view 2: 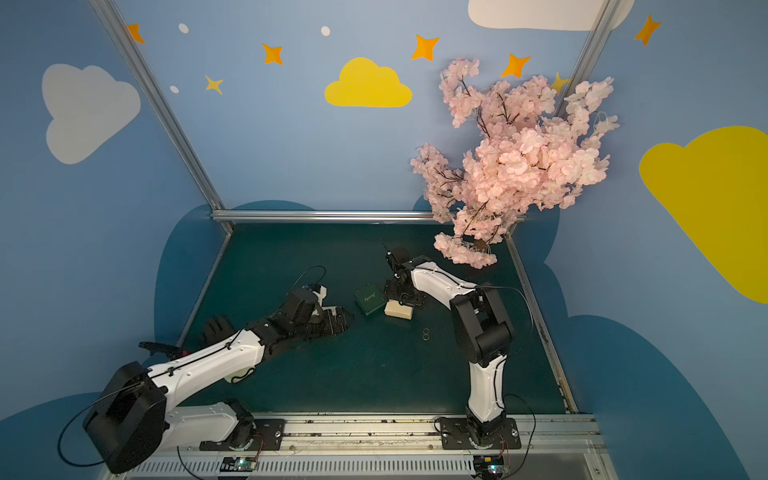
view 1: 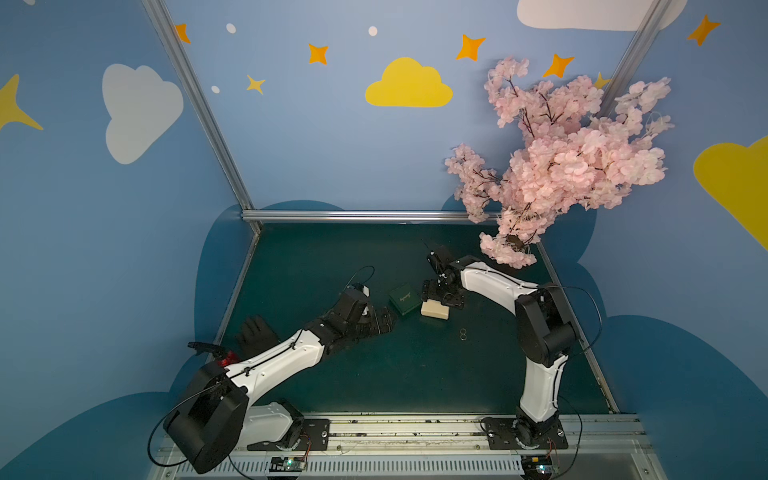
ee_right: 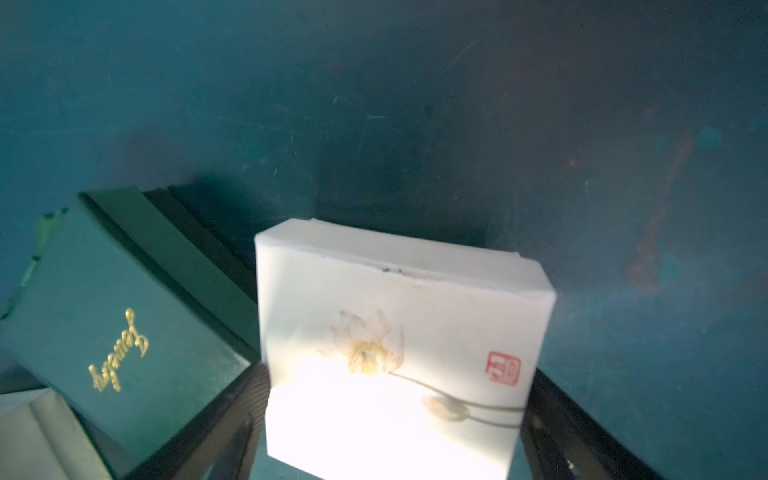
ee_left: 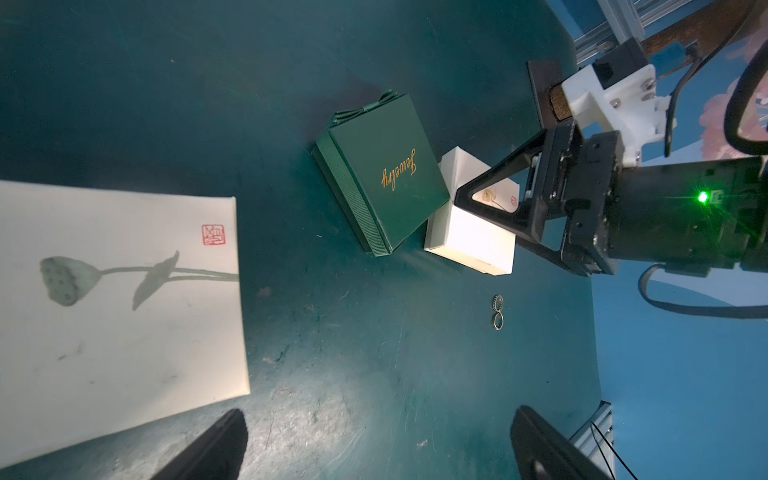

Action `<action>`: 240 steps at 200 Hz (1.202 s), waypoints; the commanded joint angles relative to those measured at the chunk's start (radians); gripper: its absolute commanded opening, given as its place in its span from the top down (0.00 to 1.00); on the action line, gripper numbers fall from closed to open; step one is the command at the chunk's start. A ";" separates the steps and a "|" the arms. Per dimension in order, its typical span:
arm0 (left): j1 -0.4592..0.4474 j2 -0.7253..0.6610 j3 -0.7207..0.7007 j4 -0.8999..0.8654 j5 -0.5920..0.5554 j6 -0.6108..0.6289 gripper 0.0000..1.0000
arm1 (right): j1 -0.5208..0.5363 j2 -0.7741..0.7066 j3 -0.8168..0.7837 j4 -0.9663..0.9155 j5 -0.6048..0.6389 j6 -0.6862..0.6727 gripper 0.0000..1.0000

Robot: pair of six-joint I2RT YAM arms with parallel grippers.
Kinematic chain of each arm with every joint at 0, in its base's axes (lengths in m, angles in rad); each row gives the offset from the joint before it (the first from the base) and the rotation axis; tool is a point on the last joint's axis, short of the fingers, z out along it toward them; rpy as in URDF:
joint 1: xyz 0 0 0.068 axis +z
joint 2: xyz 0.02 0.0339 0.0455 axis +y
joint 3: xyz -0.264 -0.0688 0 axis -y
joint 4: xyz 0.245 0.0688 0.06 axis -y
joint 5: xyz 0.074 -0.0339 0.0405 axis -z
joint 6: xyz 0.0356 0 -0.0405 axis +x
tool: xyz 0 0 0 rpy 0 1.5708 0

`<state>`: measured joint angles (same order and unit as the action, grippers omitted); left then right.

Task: Take the rings out of the lift-off lid box
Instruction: Pick up the jewelry box from the center of the board.

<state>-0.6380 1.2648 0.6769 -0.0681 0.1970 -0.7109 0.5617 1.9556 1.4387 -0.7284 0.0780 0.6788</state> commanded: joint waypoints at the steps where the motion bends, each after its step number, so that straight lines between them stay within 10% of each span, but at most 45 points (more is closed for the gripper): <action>1: -0.002 0.008 0.026 -0.009 -0.007 0.014 0.01 | 0.010 0.034 0.026 -0.076 0.025 -0.022 0.08; 240: -0.002 0.030 0.024 -0.007 0.000 0.025 0.01 | 0.029 0.070 0.101 -0.132 0.052 -0.003 0.07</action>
<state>-0.6380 1.2888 0.6777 -0.0689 0.1970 -0.7059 0.5865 1.9984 1.5185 -0.8352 0.1295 0.6655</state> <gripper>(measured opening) 0.994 0.928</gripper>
